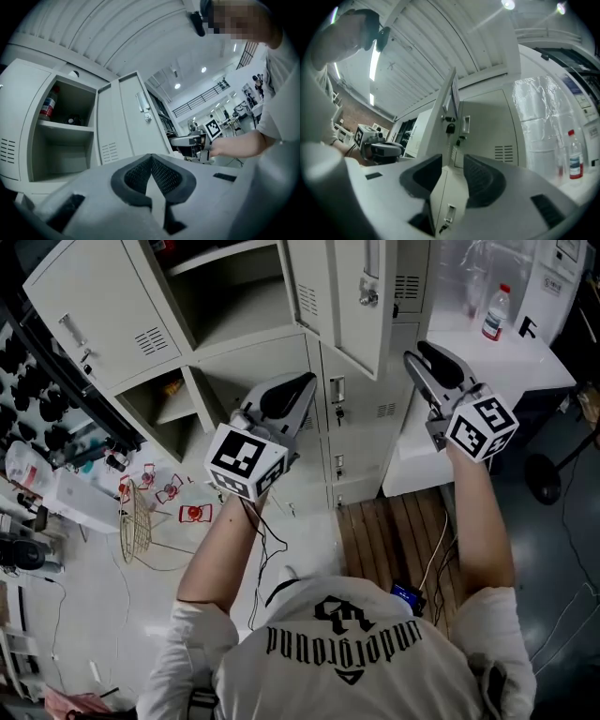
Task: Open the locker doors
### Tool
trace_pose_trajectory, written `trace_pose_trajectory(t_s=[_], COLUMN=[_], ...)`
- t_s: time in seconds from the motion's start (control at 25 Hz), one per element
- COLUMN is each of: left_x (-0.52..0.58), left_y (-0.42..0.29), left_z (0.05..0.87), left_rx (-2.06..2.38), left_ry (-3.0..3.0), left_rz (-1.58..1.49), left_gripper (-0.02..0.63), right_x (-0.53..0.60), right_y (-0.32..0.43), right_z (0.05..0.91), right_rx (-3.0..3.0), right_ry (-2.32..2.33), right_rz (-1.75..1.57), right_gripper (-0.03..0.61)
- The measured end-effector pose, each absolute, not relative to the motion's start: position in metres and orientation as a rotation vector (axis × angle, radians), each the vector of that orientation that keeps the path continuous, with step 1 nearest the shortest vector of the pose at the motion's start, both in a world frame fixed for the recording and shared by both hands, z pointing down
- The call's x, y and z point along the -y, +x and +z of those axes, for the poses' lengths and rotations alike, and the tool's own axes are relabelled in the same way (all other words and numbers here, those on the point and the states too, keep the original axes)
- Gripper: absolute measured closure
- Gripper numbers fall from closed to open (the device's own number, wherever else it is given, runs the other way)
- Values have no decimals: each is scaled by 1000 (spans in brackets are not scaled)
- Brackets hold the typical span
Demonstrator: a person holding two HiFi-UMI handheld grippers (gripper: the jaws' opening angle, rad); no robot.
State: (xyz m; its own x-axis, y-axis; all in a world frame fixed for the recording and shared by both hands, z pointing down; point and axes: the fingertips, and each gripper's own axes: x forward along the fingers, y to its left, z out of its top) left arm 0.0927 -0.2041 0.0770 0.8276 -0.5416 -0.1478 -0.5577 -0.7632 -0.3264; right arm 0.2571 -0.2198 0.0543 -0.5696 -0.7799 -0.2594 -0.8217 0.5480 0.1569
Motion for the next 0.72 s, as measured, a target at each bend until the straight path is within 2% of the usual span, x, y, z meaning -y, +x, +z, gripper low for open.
trace_pose_trajectory(t_s=[0.2, 0.72], left_x=[206, 208], left_y=[103, 111], left_z=[143, 334], left_rx=[-816, -739], left_ry=[-2709, -2865], left_rz=[5, -99], left_gripper=[606, 606], right_x=[213, 235], right_y=[258, 217], right_z=[129, 366], right_rx=[-2637, -2780], right_ry=[-1508, -1672], right_rz=[402, 96], right_gripper=[428, 407])
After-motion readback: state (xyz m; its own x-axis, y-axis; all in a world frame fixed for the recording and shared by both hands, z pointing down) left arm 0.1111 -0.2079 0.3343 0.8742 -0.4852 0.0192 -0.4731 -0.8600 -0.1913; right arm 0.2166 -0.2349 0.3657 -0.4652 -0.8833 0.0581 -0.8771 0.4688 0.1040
